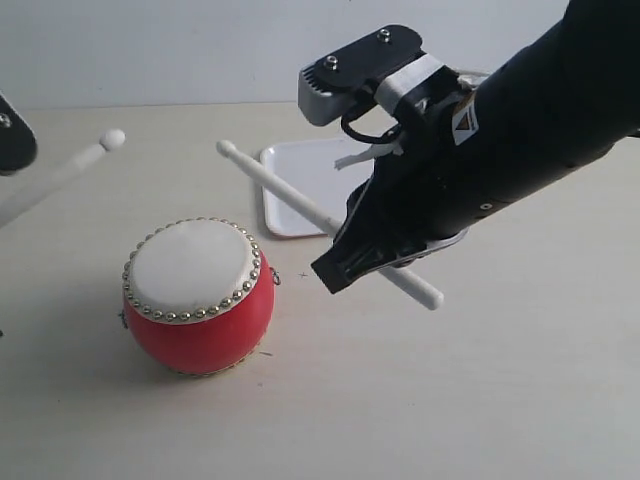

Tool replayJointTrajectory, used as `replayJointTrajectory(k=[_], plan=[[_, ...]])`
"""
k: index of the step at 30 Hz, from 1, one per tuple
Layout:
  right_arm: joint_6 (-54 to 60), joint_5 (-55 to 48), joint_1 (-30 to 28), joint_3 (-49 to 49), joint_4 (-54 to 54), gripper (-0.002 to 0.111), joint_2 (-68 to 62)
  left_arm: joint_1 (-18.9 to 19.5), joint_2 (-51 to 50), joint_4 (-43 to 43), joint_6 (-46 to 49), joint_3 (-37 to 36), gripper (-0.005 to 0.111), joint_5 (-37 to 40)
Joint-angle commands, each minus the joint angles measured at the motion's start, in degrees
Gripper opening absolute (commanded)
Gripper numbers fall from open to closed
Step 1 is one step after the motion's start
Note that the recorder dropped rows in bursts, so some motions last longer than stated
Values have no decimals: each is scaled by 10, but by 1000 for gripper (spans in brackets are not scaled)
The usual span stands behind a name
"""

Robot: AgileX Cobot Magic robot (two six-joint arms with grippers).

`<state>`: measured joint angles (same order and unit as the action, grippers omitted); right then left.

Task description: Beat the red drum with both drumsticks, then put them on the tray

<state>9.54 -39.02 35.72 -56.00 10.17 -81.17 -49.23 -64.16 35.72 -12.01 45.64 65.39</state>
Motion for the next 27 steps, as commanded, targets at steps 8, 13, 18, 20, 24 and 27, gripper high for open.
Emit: replayJointTrajectory(k=[8,13,18,20,24,27], plan=[[110,-57,2,-4,107,0,-1,1,-48,-13,30,5,0,12],[108,-74,2,-4,104,0,-3,1,-48,-22,23,1,0,27],[108,-75,2,-4,103,0,-3,1,-48,-44,-8,-30,0,8],[108,-71,2,-4,102,0,-3,1,-48,-71,-12,-30,0,-24],[107,-20,2,11,93,0,-21,1,-48,-83,-6,-30,0,-30],[107,38,2,31,87,0,-23,1,-48,-82,-6,-30,0,-23]])
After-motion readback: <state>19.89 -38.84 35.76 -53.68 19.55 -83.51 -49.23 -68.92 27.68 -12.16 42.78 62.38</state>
